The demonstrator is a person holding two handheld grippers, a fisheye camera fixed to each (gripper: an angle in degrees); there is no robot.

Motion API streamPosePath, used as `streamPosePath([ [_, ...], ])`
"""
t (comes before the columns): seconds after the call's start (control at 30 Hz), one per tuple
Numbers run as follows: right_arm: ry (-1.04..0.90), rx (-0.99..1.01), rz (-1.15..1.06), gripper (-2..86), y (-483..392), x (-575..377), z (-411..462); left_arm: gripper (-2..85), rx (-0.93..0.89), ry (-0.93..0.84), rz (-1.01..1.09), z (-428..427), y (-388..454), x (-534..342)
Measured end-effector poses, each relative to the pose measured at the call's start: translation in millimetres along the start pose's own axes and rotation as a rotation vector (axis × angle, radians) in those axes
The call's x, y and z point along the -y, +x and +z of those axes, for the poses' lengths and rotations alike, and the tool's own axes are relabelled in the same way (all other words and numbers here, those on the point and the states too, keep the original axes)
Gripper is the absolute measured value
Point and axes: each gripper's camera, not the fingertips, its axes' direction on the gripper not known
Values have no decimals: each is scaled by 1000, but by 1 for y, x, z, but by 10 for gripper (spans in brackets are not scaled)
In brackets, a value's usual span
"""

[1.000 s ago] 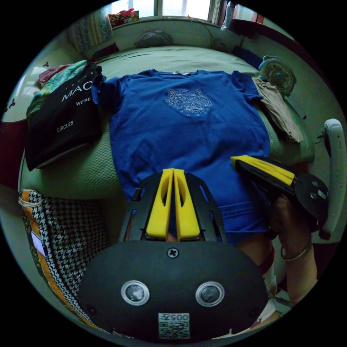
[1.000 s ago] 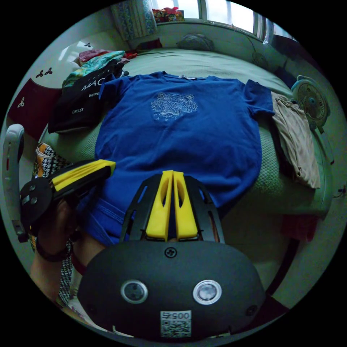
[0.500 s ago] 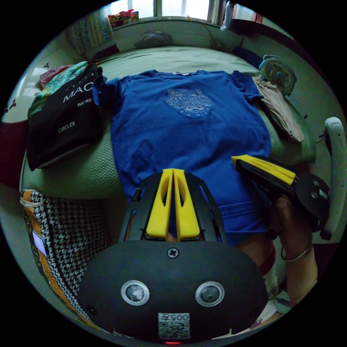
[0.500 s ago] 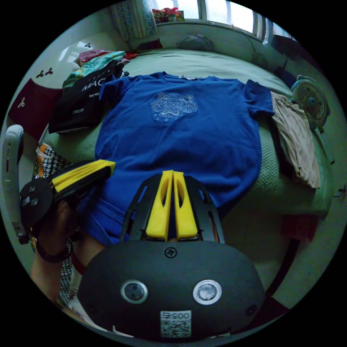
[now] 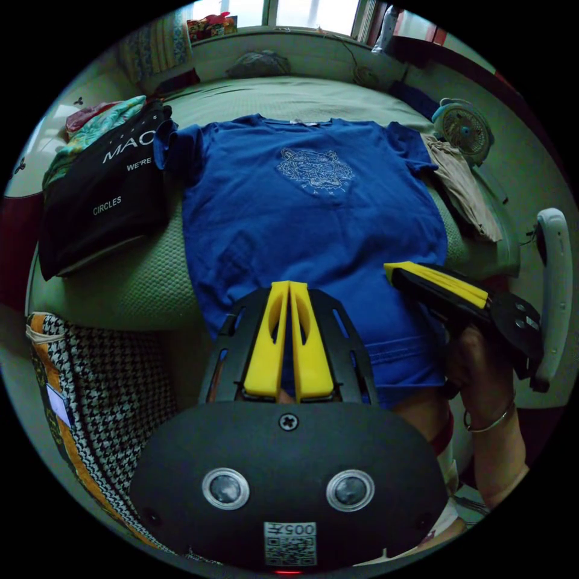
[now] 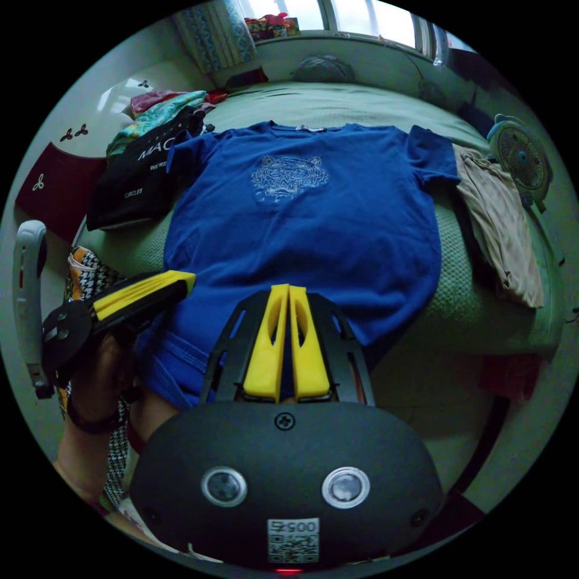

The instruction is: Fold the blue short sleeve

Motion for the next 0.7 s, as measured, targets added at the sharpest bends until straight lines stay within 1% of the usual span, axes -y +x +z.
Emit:
streamPosePath([
  [0.7, 4, -26, -11, -10, -10, -5, -5, -7, 7, 0, 3, -10, -16, -7],
])
